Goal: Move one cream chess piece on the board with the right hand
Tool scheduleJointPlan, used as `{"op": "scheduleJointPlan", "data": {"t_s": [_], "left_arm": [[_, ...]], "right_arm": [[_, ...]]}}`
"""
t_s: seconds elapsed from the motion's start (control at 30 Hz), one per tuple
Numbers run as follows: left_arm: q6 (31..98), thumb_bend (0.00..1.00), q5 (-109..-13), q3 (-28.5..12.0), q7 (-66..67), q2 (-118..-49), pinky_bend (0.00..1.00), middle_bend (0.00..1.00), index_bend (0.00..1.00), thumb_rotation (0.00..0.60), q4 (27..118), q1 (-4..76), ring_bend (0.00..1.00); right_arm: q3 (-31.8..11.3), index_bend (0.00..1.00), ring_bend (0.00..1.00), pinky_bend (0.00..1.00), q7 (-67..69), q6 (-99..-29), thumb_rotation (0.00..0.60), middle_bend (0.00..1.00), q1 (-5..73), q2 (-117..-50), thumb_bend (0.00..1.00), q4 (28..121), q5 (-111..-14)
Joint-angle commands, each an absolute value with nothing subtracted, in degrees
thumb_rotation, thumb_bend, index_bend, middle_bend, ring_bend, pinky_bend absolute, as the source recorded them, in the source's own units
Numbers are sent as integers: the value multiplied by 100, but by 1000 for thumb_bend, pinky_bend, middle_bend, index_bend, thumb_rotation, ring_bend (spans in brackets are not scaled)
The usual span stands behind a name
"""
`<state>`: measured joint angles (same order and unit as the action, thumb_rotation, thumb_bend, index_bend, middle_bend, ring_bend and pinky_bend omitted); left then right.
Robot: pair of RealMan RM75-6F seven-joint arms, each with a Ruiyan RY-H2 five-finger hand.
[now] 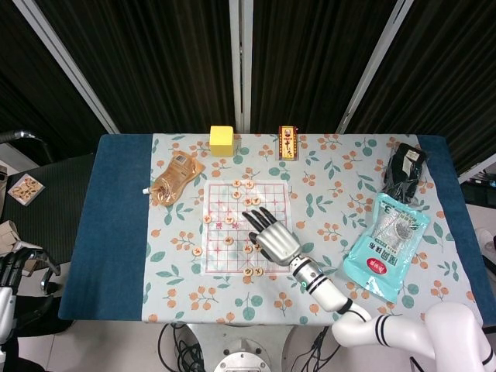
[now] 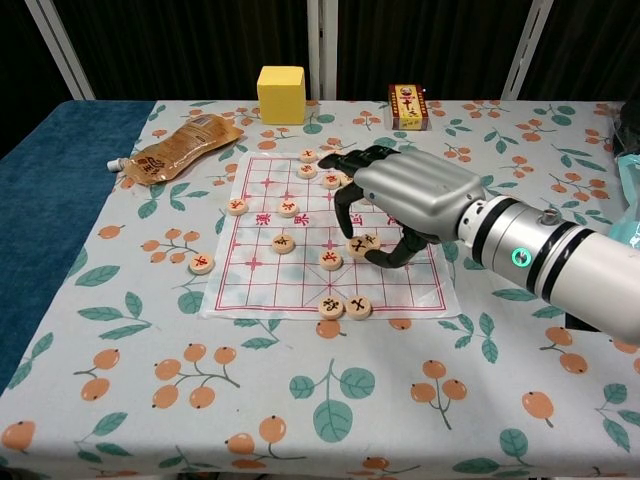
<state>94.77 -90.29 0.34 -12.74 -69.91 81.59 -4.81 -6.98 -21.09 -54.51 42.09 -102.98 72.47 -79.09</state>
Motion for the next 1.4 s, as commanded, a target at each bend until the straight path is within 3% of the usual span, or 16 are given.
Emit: {"op": "scheduleJointPlan", "data": {"t_s": [0.03,0.47,0.53,0.77,0.9,1.07,1.23,1.4], "left_arm": [[9465,205,-9024,36,-1264,-6990,40,43,74,600,8163,-477,0],[9440,206,-8996,36,-1291,-6990,40,43,74,600,8151,-475,0],[9443,206,-8996,38,-1295,-6995,40,43,74,600,8139,-478,0],[9460,206,-8988,44,-1335,-7010,40,43,74,600,8108,-498,0],[9470,205,-8995,48,-1336,-7010,40,43,74,600,8103,-503,0],[9493,206,-9027,46,-1308,-6980,40,43,74,600,8127,-498,0],[9539,206,-9083,38,-1221,-6947,41,43,74,600,8202,-485,0],[9595,206,-9168,39,-1057,-6924,40,43,74,600,8310,-471,0]], "right_arm": [[-684,540,0,0,-2073,-5401,600,0,4207,-10323,237,7157,-7873],[-625,529,0,0,-1951,-5323,600,0,4256,-10374,219,7055,-7900],[-615,477,0,0,-1948,-5293,600,0,4267,-10352,197,7075,-7896],[-619,141,0,0,-1880,-5277,600,0,4293,-10310,140,7163,-7911],[-624,92,0,0,-1786,-5413,600,0,4276,-10185,139,7330,-8030],[-633,77,0,0,-1699,-6271,600,0,3965,-9484,129,8189,-8467],[-340,1,0,0,-2130,-7337,600,0,3176,-8166,124,9336,-8723],[103,0,0,0,-1854,-8481,600,0,2088,-7296,118,9415,-8700]]}}
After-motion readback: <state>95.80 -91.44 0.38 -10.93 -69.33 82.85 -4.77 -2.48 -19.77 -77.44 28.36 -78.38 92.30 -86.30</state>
